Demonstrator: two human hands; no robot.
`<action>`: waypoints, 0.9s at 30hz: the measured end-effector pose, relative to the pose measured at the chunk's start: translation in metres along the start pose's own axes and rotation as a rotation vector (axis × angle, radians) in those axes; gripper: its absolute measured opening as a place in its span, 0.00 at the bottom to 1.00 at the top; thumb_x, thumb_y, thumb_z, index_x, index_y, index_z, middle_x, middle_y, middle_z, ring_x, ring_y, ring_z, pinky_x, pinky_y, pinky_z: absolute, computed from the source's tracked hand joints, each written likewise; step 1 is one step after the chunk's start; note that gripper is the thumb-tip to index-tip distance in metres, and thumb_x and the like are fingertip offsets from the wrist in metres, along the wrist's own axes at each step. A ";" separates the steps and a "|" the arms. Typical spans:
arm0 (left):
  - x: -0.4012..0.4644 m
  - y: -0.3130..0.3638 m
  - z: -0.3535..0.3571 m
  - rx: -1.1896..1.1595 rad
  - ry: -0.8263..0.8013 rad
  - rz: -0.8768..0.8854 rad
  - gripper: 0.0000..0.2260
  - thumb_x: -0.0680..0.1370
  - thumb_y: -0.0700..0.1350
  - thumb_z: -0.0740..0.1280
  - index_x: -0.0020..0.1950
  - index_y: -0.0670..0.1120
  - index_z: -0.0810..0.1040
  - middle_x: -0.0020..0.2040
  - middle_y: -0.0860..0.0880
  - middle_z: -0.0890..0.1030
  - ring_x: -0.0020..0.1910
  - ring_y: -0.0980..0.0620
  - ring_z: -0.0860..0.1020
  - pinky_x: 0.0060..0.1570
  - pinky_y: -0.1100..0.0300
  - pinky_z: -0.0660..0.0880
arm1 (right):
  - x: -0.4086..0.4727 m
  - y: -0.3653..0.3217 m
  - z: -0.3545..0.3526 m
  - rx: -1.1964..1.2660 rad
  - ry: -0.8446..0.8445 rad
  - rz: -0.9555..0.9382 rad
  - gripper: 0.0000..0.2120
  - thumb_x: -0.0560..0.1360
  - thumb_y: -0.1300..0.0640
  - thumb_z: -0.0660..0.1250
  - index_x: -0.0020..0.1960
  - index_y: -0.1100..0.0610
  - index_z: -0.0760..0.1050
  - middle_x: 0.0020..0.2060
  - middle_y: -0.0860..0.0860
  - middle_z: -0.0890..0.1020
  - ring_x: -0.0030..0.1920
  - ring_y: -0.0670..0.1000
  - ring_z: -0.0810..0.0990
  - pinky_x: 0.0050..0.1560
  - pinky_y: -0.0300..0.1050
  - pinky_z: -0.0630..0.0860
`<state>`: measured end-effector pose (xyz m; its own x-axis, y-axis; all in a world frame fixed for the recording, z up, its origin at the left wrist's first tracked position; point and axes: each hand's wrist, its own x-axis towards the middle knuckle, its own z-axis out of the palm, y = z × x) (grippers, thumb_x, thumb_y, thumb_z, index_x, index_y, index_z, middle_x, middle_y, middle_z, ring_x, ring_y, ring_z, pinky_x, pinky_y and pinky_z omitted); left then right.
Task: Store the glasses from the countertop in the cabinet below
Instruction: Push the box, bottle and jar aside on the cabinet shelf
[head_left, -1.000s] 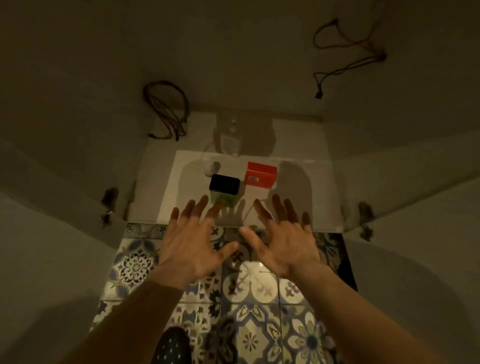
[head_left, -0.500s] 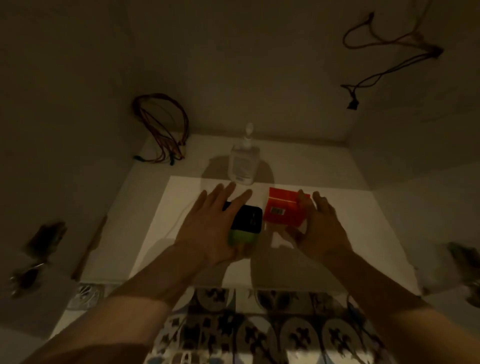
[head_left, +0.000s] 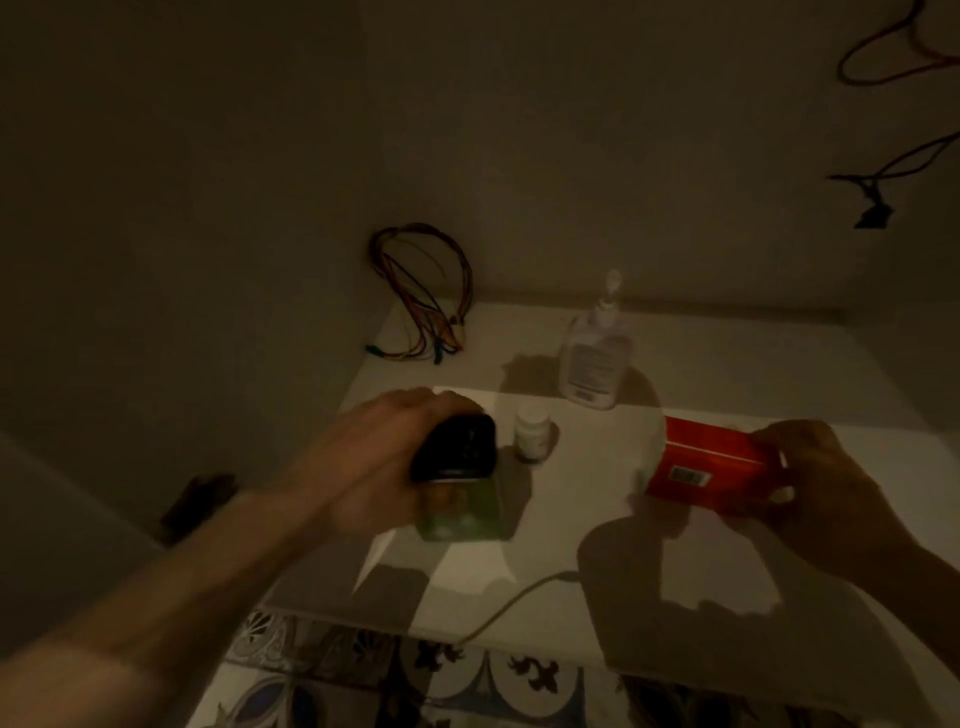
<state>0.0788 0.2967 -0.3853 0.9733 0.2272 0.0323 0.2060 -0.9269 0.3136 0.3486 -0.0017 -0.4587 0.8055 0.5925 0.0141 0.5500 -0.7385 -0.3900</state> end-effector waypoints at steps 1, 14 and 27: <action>0.001 -0.014 -0.008 0.015 0.005 -0.043 0.30 0.72 0.56 0.75 0.70 0.63 0.67 0.60 0.56 0.76 0.57 0.55 0.75 0.55 0.54 0.75 | 0.002 0.003 0.001 0.000 0.018 -0.004 0.34 0.58 0.59 0.87 0.60 0.58 0.76 0.57 0.60 0.77 0.46 0.59 0.79 0.45 0.53 0.77; 0.065 -0.135 -0.013 0.209 -0.031 -0.246 0.32 0.75 0.52 0.75 0.74 0.49 0.65 0.64 0.45 0.76 0.60 0.43 0.76 0.51 0.55 0.72 | -0.032 -0.105 0.029 0.434 -0.240 -0.274 0.33 0.53 0.34 0.82 0.57 0.37 0.78 0.48 0.45 0.83 0.41 0.50 0.87 0.36 0.50 0.85; 0.089 -0.151 -0.024 0.397 -0.128 -0.256 0.32 0.75 0.49 0.74 0.74 0.46 0.63 0.62 0.41 0.74 0.57 0.40 0.76 0.51 0.45 0.76 | 0.003 -0.307 0.140 0.383 -0.146 -0.288 0.26 0.73 0.54 0.74 0.69 0.47 0.71 0.65 0.47 0.73 0.64 0.51 0.74 0.57 0.37 0.65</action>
<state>0.1315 0.4641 -0.4074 0.8858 0.4475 -0.1231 0.4390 -0.8939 -0.0906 0.1517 0.2717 -0.4678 0.5782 0.8142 0.0524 0.6030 -0.3832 -0.6997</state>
